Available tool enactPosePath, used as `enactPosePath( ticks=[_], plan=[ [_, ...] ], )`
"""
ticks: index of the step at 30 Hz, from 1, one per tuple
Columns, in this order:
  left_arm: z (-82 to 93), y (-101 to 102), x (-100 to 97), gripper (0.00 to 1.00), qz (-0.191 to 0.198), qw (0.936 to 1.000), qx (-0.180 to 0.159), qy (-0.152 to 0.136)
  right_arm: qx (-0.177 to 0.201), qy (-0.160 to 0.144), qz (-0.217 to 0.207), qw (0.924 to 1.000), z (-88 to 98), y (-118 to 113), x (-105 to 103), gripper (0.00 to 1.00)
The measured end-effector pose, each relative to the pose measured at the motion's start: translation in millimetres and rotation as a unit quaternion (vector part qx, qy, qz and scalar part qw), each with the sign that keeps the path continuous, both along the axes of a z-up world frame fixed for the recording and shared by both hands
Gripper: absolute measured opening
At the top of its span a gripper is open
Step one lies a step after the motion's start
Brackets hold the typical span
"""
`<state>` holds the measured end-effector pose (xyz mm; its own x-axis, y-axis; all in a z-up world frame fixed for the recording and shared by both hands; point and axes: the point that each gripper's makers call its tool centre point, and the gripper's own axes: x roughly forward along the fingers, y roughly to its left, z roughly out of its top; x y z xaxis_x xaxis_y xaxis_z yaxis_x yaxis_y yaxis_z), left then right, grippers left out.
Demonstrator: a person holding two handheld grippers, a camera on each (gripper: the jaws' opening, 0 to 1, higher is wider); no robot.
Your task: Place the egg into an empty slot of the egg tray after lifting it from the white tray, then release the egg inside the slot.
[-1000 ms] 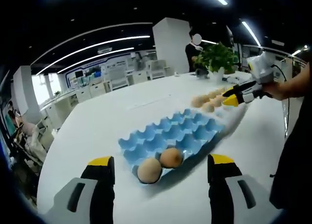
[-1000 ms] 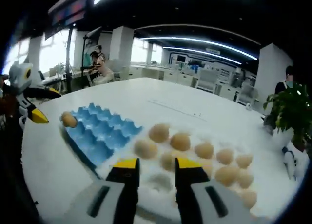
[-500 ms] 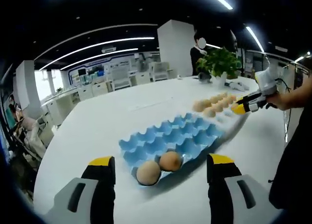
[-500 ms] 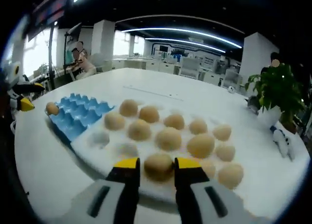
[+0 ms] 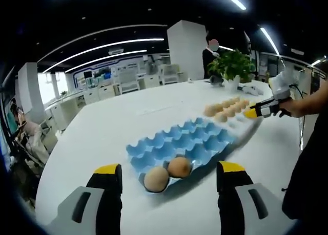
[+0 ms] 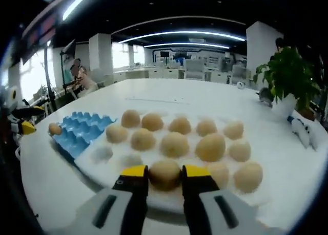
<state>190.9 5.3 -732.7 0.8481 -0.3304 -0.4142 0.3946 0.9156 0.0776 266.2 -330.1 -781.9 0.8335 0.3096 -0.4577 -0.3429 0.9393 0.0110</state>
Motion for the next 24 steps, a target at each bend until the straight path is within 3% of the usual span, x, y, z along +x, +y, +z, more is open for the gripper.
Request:
enactPosePath(
  ticks=[6, 11, 24],
  plan=[
    [0.8, -0.5, 1.7, 0.76, -0.004, 1.0, 0.004, -0.002, -0.008, -0.008, 0.005, 0.9999, 6.0, 0.2, -0.4, 0.24],
    [0.2, -0.2, 2.4, 0.76, -0.005, 1.0, 0.001, -0.001, -0.004, -0.022, 0.009, 0.9997, 24.0, 1.8, 2.6, 0.24],
    [-1.6, -3.1, 3.7, 0.75, -0.011, 0.9999, 0.003, 0.001, -0.01, -0.025, 0.038, 0.9989, 33.6, 19.6, 4.2, 0.24]
  ],
)
